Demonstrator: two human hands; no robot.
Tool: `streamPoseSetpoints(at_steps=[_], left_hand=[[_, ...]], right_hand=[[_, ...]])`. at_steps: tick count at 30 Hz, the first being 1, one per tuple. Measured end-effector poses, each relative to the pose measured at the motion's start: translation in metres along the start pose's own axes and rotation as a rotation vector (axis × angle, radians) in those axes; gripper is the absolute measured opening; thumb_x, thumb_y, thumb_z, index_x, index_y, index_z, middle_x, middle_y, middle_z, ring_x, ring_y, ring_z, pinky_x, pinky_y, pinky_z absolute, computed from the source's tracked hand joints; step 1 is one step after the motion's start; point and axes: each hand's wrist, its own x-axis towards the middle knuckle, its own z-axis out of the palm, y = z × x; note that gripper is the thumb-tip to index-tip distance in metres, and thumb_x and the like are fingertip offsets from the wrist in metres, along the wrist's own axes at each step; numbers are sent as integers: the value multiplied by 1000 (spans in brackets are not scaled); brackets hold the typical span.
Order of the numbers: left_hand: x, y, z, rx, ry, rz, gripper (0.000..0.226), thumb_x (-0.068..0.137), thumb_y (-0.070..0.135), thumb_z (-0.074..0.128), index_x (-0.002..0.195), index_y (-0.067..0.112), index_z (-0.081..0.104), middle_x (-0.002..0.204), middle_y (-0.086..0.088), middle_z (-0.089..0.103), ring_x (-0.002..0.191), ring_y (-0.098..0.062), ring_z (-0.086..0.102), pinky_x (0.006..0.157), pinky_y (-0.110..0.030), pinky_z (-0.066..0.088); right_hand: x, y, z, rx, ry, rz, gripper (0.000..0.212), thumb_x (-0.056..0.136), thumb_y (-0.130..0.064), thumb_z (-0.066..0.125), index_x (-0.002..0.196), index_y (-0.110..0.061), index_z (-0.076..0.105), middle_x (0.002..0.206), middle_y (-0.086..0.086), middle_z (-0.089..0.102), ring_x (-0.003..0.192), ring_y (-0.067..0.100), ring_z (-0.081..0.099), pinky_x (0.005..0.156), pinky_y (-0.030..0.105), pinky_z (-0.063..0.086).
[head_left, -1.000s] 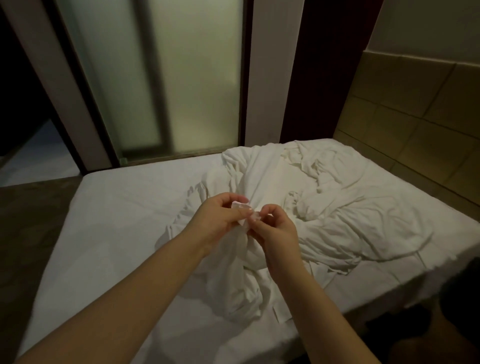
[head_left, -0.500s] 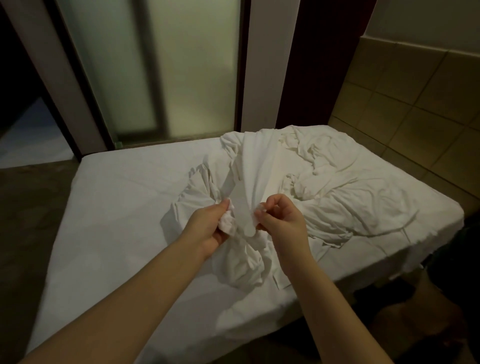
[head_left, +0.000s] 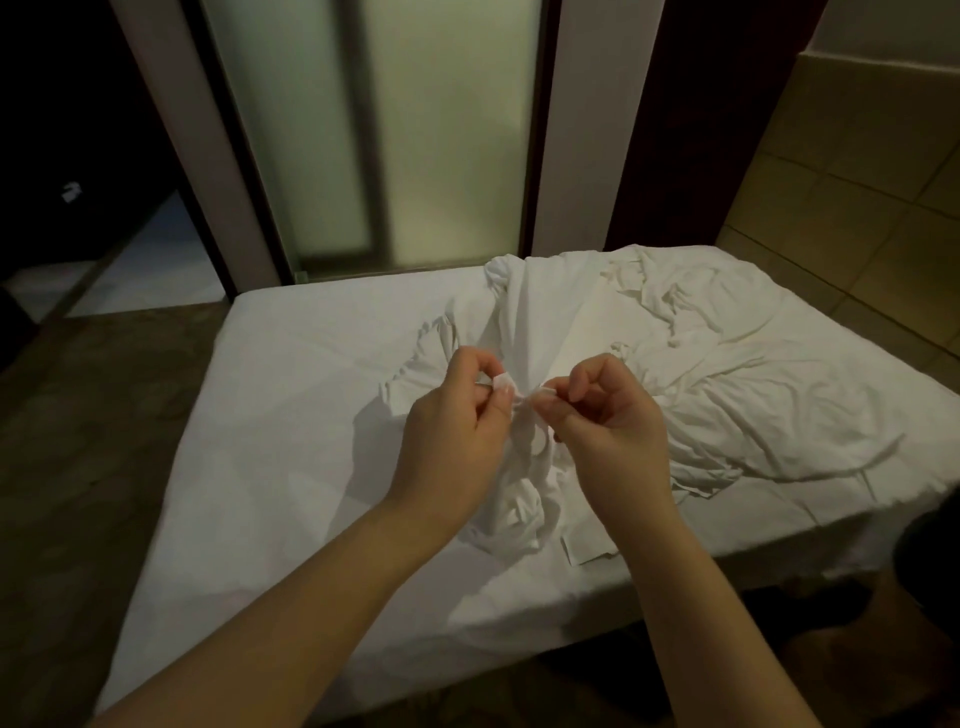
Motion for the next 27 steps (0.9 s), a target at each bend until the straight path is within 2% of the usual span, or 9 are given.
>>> streamPoseSetpoints(at_steps=[4, 7, 10, 14, 18, 20, 22, 25, 27], left_hand=[[-8, 7, 8, 132, -129, 122, 33, 98, 24, 40, 131, 25, 44, 79, 7, 62, 80, -12, 64, 72, -21, 54], [-7, 7, 10, 120, -285, 69, 30, 100, 22, 38, 128, 23, 45, 102, 3, 64, 96, -11, 62, 71, -9, 45], [-3, 7, 11, 49, -425, 16, 24, 100, 16, 38, 121, 23, 45, 106, 7, 59, 98, -6, 60, 77, -7, 46], [5, 4, 16, 21, -284, 85, 10, 96, 13, 46, 94, 23, 49, 84, 6, 63, 79, -4, 64, 70, -13, 51], [13, -3, 19, 133, -179, 254, 5, 90, 20, 59, 86, 17, 62, 72, 6, 64, 66, -8, 61, 61, -24, 52], [24, -4, 19, 218, -134, 402, 8, 82, 23, 62, 82, 16, 67, 76, 8, 60, 67, -9, 56, 59, -18, 49], [36, -3, 20, 255, -144, 505, 7, 78, 22, 63, 78, 15, 66, 86, 8, 56, 78, -9, 54, 70, -9, 42], [48, 0, 22, 87, -334, 451, 9, 81, 17, 66, 77, 21, 59, 108, 10, 62, 105, 0, 54, 89, -6, 37], [55, 0, 22, -45, -542, 343, 21, 84, 10, 66, 76, 24, 54, 105, 14, 62, 104, 15, 51, 89, -4, 38]], right_hand=[[-3, -1, -8, -38, 43, -2, 35, 78, 7, 67, 65, -18, 47, 64, -3, 64, 65, 14, 62, 65, 21, 53], [-6, 0, -16, -79, 25, -5, 39, 78, 2, 71, 62, -26, 49, 69, 6, 67, 69, 25, 65, 65, 27, 56], [-5, -1, -24, -155, -19, -14, 41, 78, -3, 72, 61, -33, 51, 72, 9, 67, 71, 30, 65, 67, 35, 57], [-2, -2, -28, -209, -64, -30, 39, 79, -3, 71, 61, -29, 49, 71, 7, 68, 69, 26, 66, 67, 36, 55], [1, -2, -33, -165, -68, -7, 40, 78, -2, 72, 59, -28, 49, 70, 2, 68, 70, 29, 65, 68, 40, 53], [3, -3, -37, -176, -72, -19, 38, 78, -3, 72, 59, -27, 49, 68, -1, 67, 69, 30, 63, 69, 42, 54], [6, -4, -41, -166, -76, -28, 35, 78, -1, 72, 61, -21, 49, 66, -3, 66, 65, 20, 63, 71, 40, 55], [12, -1, -47, -145, -69, -27, 32, 78, 0, 72, 63, -17, 49, 68, 3, 66, 71, 19, 66, 73, 39, 56], [15, 2, -51, -149, -66, -22, 35, 77, -1, 73, 61, -24, 51, 74, 15, 65, 75, 27, 65, 69, 40, 55]])
